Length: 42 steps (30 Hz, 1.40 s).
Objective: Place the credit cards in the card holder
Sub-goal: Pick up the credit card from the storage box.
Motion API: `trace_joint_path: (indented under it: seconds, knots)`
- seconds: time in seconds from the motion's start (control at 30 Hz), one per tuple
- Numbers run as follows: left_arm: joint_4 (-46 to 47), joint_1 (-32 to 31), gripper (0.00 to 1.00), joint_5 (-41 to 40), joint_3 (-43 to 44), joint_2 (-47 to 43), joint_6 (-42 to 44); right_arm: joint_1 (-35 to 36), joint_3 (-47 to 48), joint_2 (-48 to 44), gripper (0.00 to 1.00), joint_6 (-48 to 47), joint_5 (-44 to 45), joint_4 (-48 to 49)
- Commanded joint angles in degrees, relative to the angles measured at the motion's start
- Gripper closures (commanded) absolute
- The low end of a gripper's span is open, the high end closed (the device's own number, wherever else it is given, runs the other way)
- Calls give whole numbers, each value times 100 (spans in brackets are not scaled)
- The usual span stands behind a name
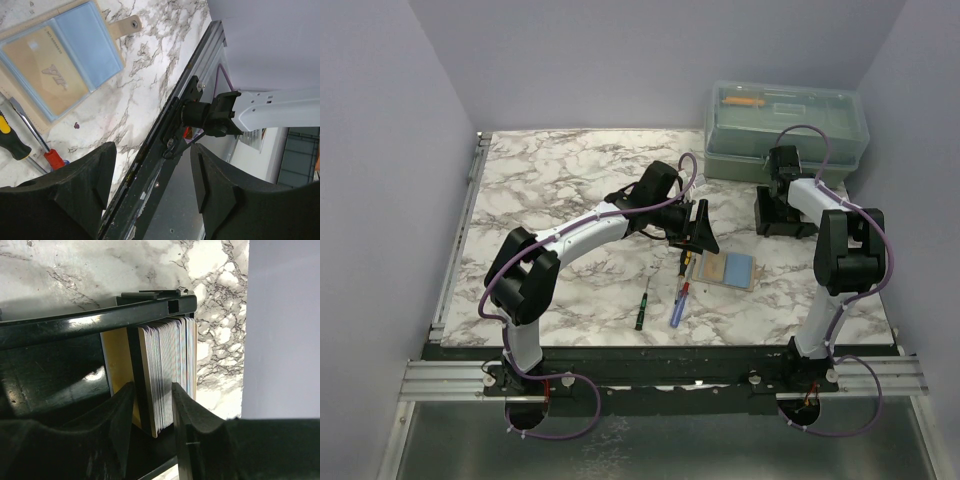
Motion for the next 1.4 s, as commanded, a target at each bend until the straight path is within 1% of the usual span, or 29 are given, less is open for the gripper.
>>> trace_joint_path:
  seconds: [0.0,0.23,0.4,0.6,0.83,1.37]
  knots:
    - [123,11,33,156,-65,-112,-3,18,160,130,63,-60,344,-76]
    - [123,10,33,156,-66,-110,-12,63,182,140,65,-87,453,-84]
    - [132,15,33,165,-66,-112,-12,77,210,147,69,-96,529,-105]
    - [140,16,33,173,-74,-120,-18,82,271,201,72,-87,603,-163]
    - [149,12,33,187,-74,-121,-21,101,298,188,77,-55,627,-233]
    - [167,12,33,205,-83,-121,-30,138,305,6,84,14,704,-341]
